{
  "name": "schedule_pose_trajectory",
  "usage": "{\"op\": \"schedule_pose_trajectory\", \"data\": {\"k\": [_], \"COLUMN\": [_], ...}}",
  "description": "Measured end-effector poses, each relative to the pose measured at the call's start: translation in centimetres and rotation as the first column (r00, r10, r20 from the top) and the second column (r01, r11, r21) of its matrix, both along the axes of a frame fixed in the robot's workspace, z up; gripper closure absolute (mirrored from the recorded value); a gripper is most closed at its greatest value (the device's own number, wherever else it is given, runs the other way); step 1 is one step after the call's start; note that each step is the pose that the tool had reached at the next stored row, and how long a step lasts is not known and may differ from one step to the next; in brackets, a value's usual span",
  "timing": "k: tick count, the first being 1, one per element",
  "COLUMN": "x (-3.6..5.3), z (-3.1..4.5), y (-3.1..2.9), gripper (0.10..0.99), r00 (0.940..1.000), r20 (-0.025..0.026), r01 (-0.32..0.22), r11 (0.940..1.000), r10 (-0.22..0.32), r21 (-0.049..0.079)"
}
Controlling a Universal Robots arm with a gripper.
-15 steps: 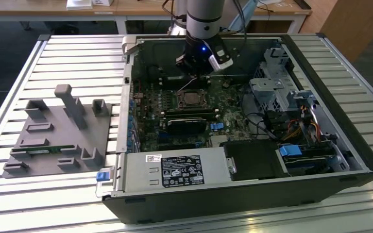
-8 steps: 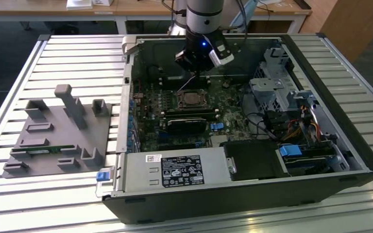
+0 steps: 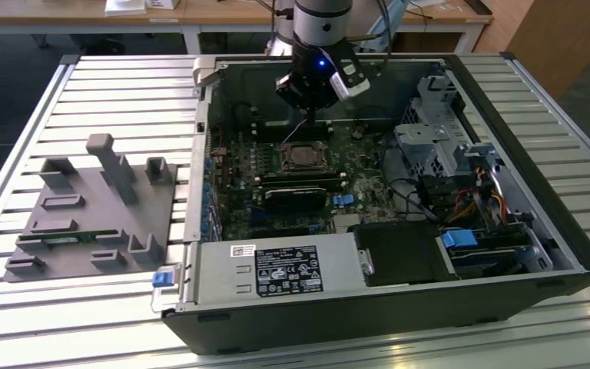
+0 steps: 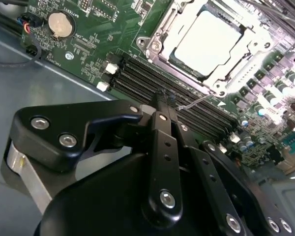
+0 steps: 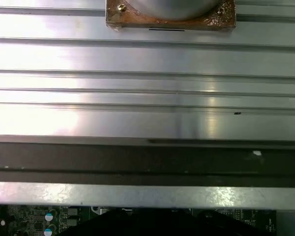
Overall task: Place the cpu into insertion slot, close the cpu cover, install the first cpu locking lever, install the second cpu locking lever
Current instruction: 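Install the first cpu locking lever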
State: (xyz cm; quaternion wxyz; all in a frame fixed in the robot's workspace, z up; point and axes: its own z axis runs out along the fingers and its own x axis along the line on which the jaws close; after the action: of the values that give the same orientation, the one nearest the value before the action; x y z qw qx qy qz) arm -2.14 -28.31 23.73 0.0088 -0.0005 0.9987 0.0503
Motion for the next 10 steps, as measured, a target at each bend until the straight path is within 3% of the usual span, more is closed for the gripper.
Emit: {"op": "schedule_pose_trajectory", "data": {"k": [10], "x": [-0.17], "z": [1.35], "y": [0.00], "gripper": [0.980], "r00": [1.0000], "r20": [0.0000], "r01": [0.000], "r11": [1.0000], "r10": [0.000], "r21": [0.000]}}
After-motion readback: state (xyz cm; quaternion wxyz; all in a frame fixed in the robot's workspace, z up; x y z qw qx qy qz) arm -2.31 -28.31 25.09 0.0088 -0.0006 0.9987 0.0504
